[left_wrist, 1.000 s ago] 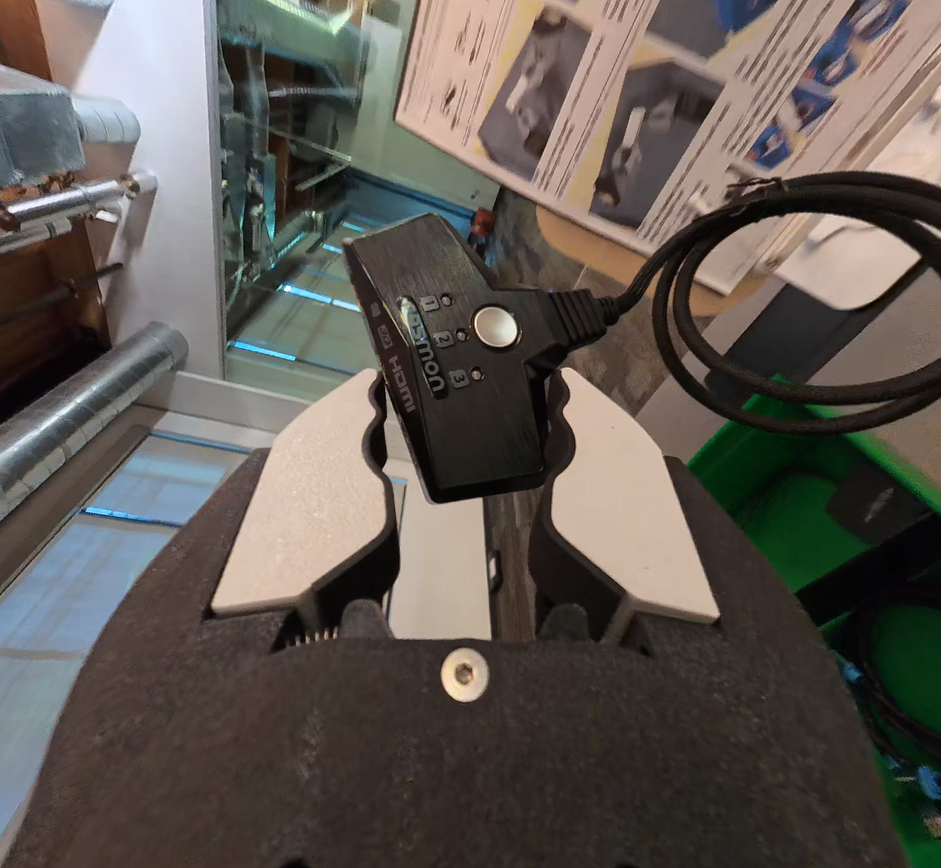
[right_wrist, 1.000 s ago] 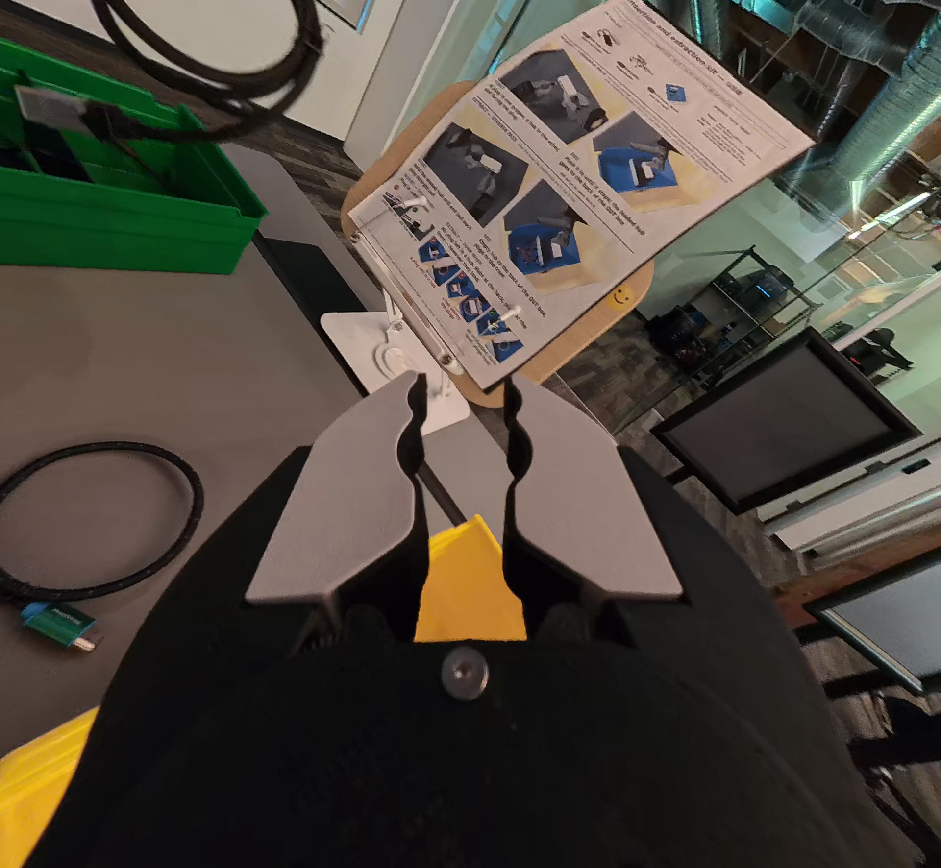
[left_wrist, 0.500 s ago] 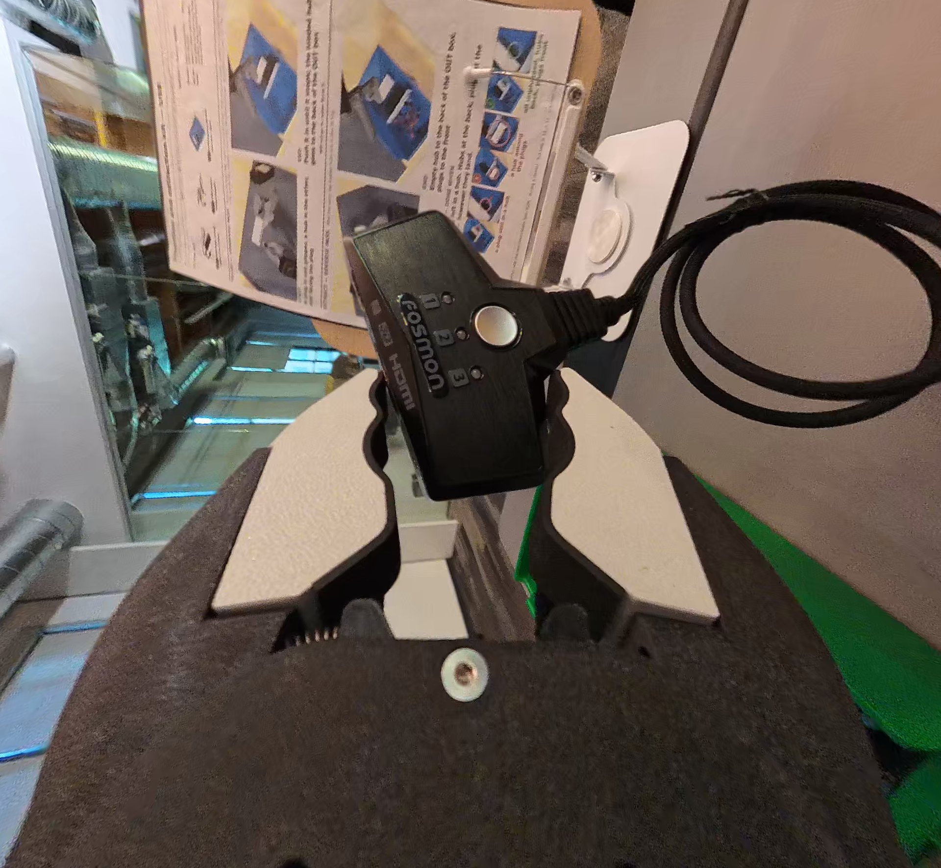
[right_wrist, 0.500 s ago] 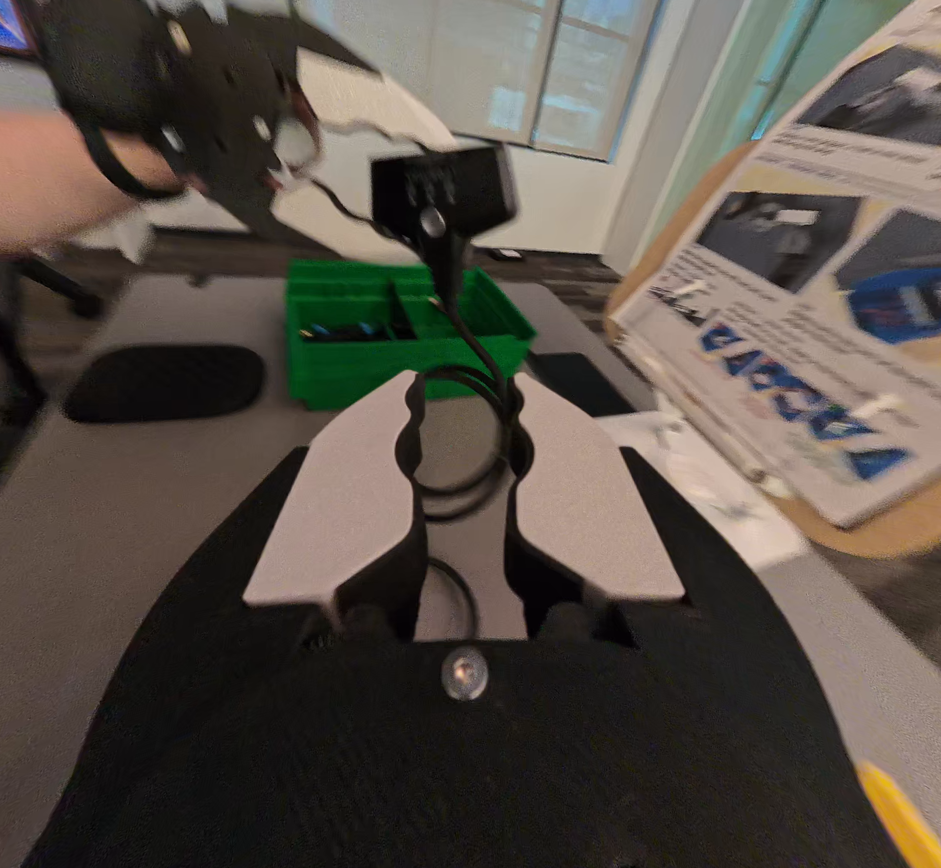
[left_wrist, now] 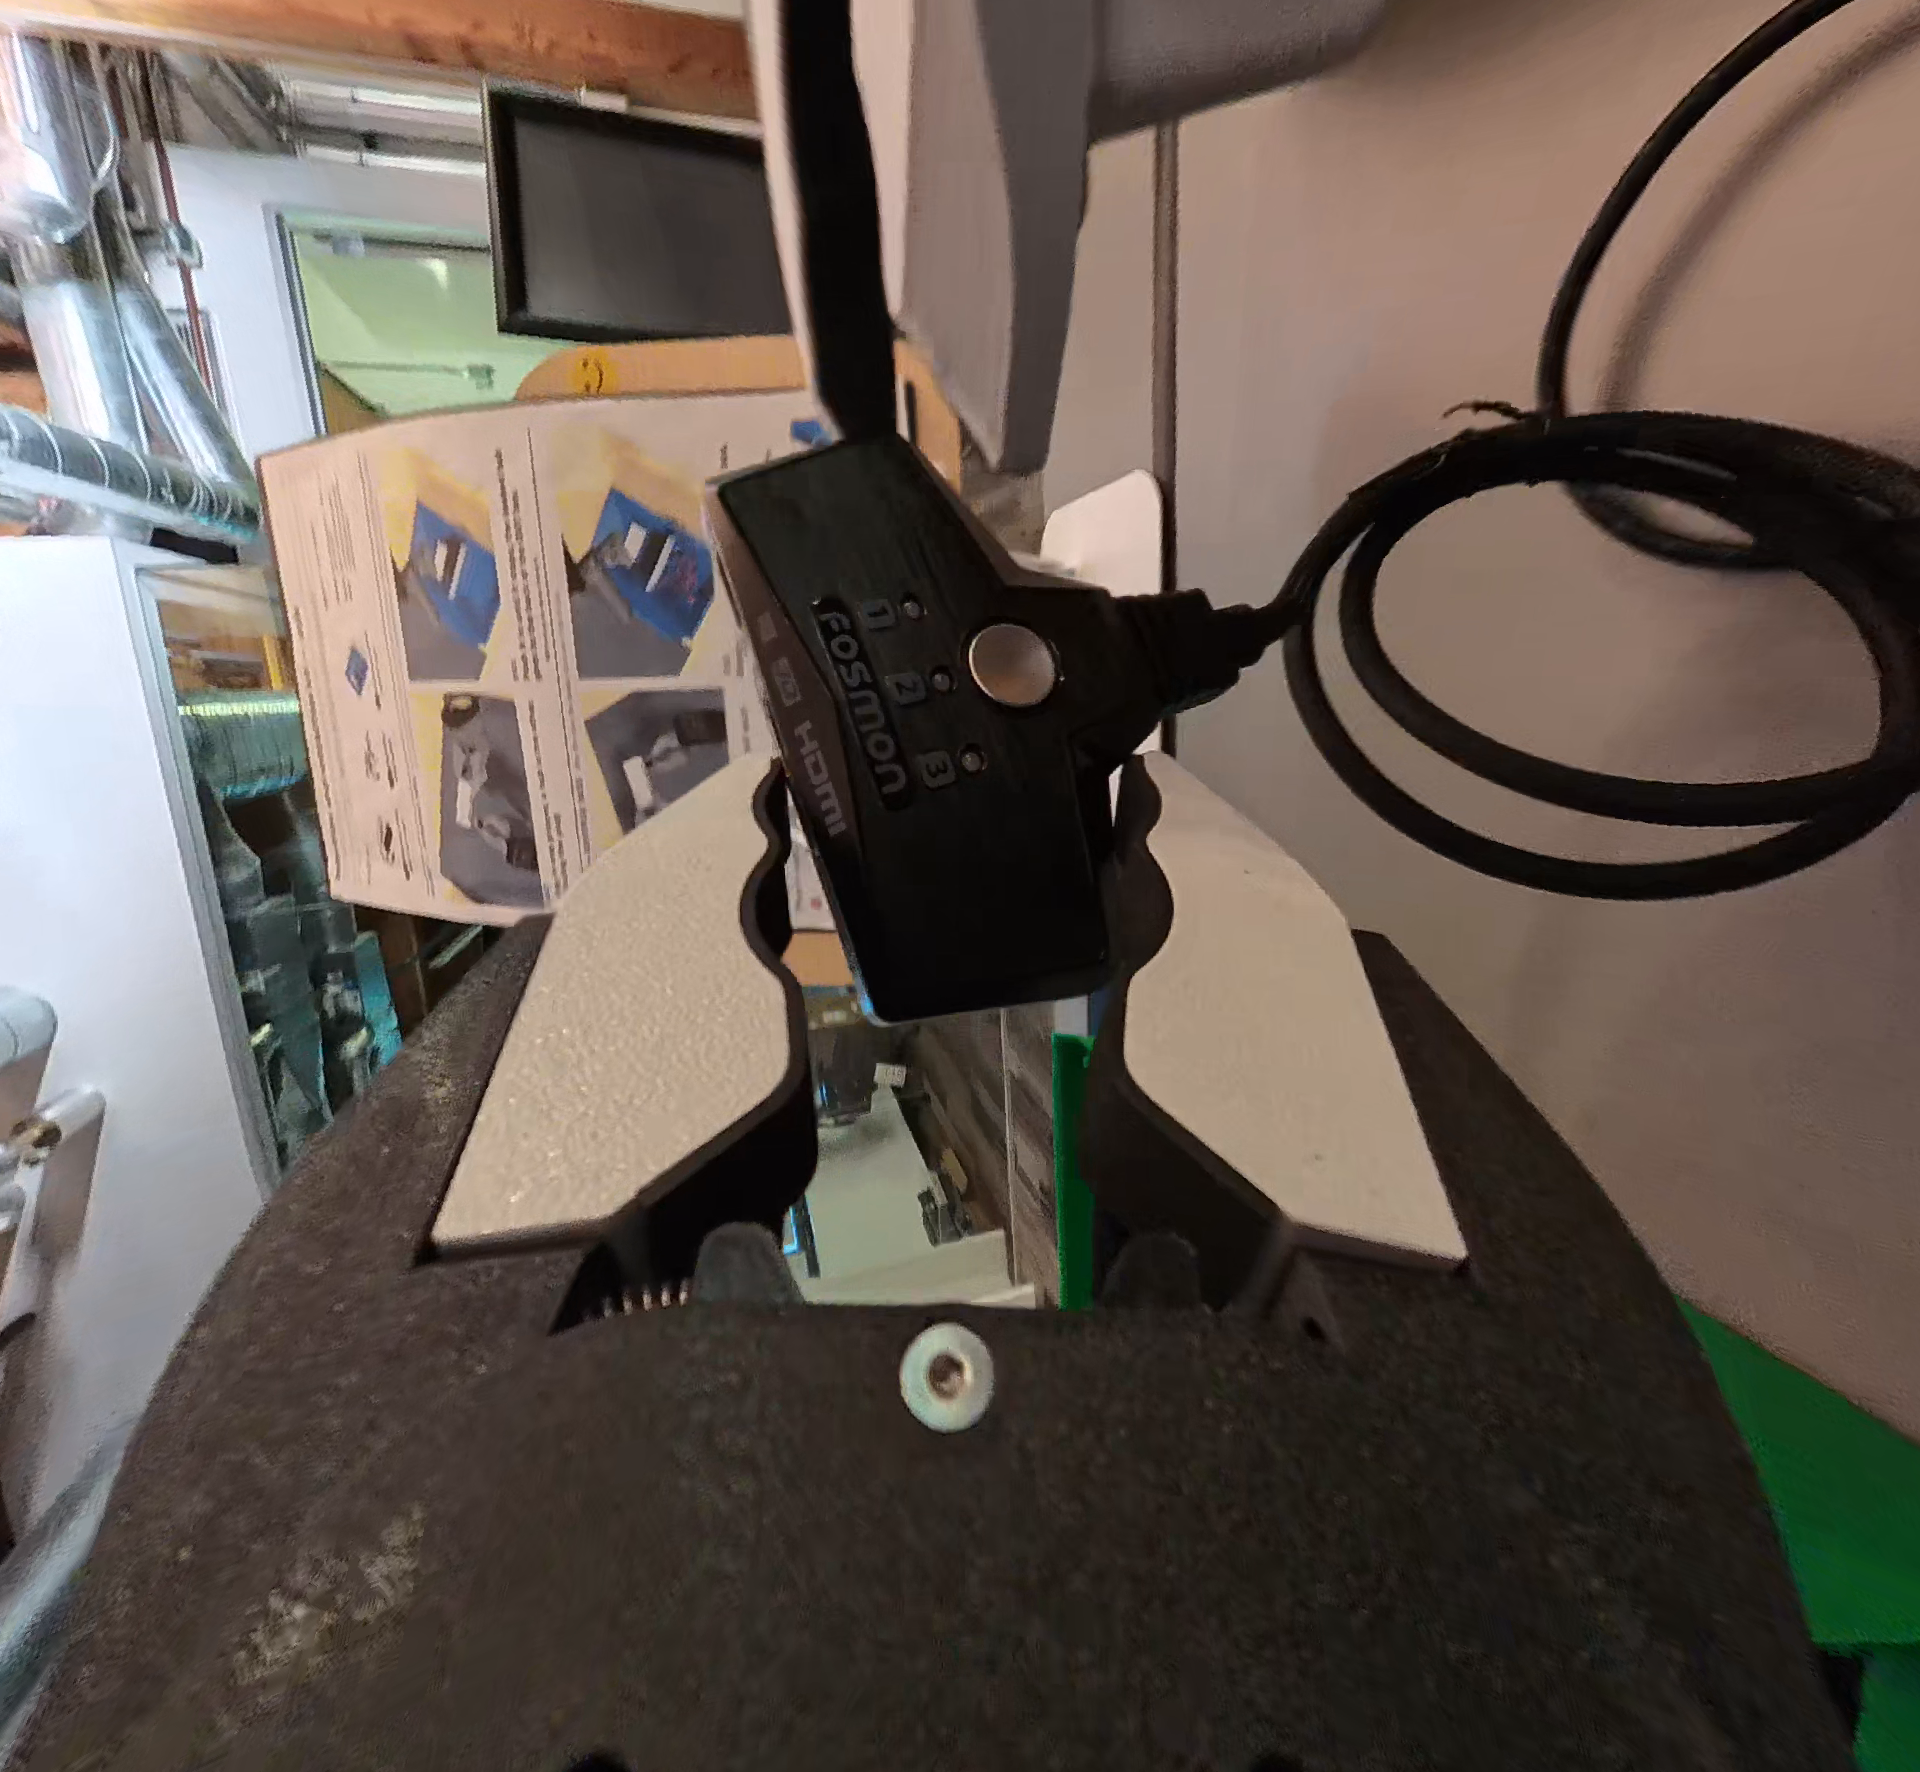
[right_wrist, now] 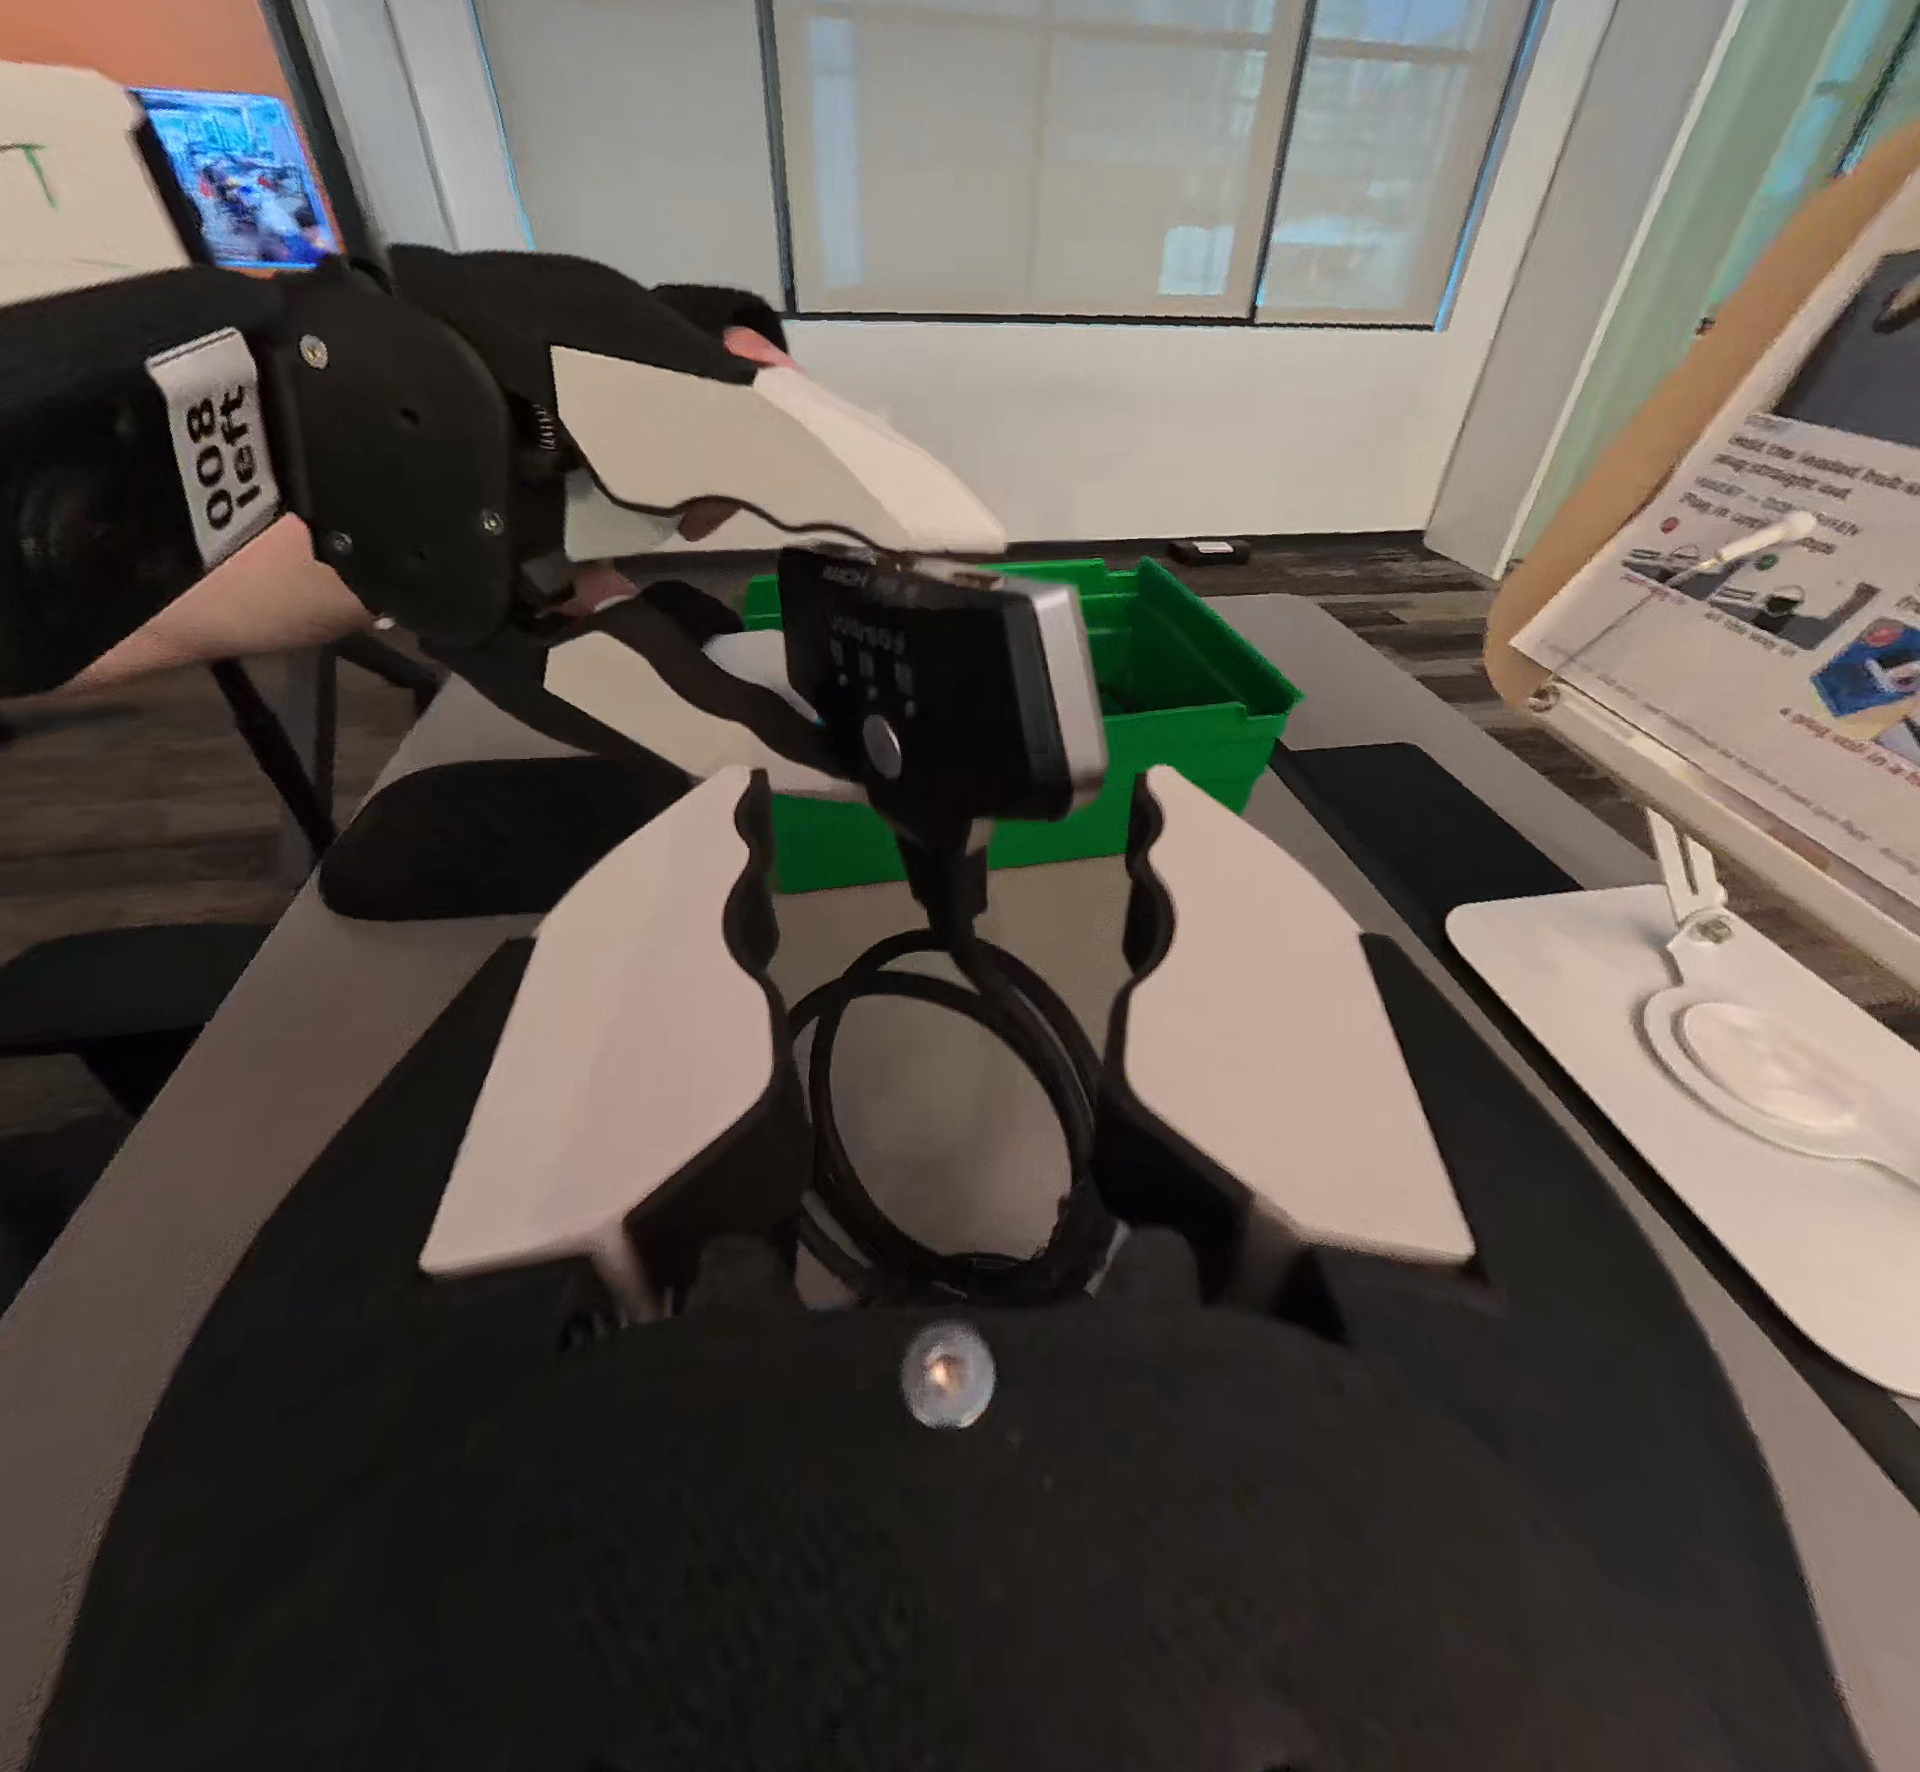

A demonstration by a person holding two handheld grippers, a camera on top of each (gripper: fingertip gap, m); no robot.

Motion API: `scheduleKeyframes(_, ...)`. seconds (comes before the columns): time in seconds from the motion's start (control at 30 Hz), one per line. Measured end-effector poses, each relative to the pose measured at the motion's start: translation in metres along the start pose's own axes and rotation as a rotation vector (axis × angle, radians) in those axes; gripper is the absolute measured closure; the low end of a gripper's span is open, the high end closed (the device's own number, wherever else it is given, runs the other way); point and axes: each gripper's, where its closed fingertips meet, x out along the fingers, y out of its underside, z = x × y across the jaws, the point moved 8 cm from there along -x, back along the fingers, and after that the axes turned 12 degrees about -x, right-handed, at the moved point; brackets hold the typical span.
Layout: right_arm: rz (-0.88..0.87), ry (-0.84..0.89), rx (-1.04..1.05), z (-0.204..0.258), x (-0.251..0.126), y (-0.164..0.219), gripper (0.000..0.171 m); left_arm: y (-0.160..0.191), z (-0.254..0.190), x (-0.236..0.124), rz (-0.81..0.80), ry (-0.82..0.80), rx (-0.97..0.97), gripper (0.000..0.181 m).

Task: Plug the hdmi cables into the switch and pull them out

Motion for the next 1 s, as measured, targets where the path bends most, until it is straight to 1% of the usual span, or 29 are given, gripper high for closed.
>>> scheduleKeyframes(0.1, -0.034, -0.083, -0.003, 0.006, -0.001, -0.004, 0.107, -0.013, -0.008, -0.006, -0.042, 0.006, 0.053, 0.121)
scheduleKeyframes(0.17, -0.024, -0.100, -0.006, 0.007, 0.000, -0.003, 0.109, -0.021, -0.012, -0.010, -0.060, 0.004, 0.100, 0.121)
scheduleKeyframes(0.23, -0.021, -0.174, -0.025, 0.012, -0.001, -0.001, 0.126, -0.027, -0.016, -0.012, -0.071, 0.025, 0.113, 0.121)
scheduleKeyframes(0.3, 0.001, -0.190, -0.070, 0.012, -0.003, 0.002, 0.141, -0.028, -0.019, -0.012, -0.052, 0.046, 0.105, 0.121)
scheduleKeyframes(0.33, 0.015, -0.226, -0.093, 0.014, -0.005, 0.002, 0.153, -0.026, -0.019, -0.011, -0.033, 0.058, 0.089, 0.123)
scheduleKeyframes(0.37, 0.052, -0.216, -0.118, 0.013, -0.005, 0.004, 0.152, -0.024, -0.018, -0.012, -0.033, 0.071, 0.056, 0.130)
scheduleKeyframes(0.4, 0.080, -0.196, -0.147, 0.013, -0.004, 0.006, 0.152, -0.022, -0.015, -0.014, -0.042, 0.074, 0.008, 0.131)
scheduleKeyframes(0.47, 0.099, -0.212, -0.167, 0.014, -0.005, 0.008, 0.152, -0.018, -0.009, -0.017, -0.053, 0.083, -0.124, 0.122)
scheduleKeyframes(0.53, 0.063, -0.219, -0.191, 0.015, -0.006, 0.006, 0.152, -0.011, -0.004, -0.021, -0.048, 0.139, -0.290, 0.116)
scheduleKeyframes(0.6, 0.005, -0.229, -0.231, 0.019, -0.008, 0.002, 0.152, -0.005, -0.005, -0.024, -0.059, 0.249, -0.464, 0.106)
scheduleKeyframes(0.67, -0.075, -0.258, -0.299, 0.025, -0.011, -0.001, 0.152, -0.003, -0.009, -0.026, -0.095, 0.369, -0.615, 0.096)
scheduleKeyframes(0.7, -0.104, -0.286, -0.333, 0.030, -0.011, -0.002, 0.152, -0.003, -0.010, -0.027, -0.133, 0.414, -0.679, 0.094)
scheduleKeyframes(0.73, -0.120, -0.310, -0.365, 0.034, -0.011, -0.002, 0.152, -0.005, -0.012, -0.028, -0.190, 0.456, -0.737, 0.096)
scheduleKeyframes(0.8, -0.134, -0.333, -0.417, 0.041, -0.009, -0.001, 0.152, -0.009, -0.015, -0.031, -0.317, 0.545, -0.844, 0.113)
scheduleKeyframes(0.87, -0.164, -0.337, -0.437, 0.044, -0.007, 0.001, 0.152, -0.010, -0.020, -0.030, -0.399, 0.616, -0.892, 0.145)
scheduleKeyframes(0.9, -0.175, -0.333, -0.428, 0.043, -0.007, 0.002, 0.152, -0.009, -0.023, -0.029, -0.417, 0.633, -0.902, 0.156)
scheduleKeyframes(1.0, -0.164, -0.324, -0.375, 0.037, -0.007, 0.008, 0.151, -0.009, -0.026, -0.025, -0.406, 0.552, -0.870, 0.158)
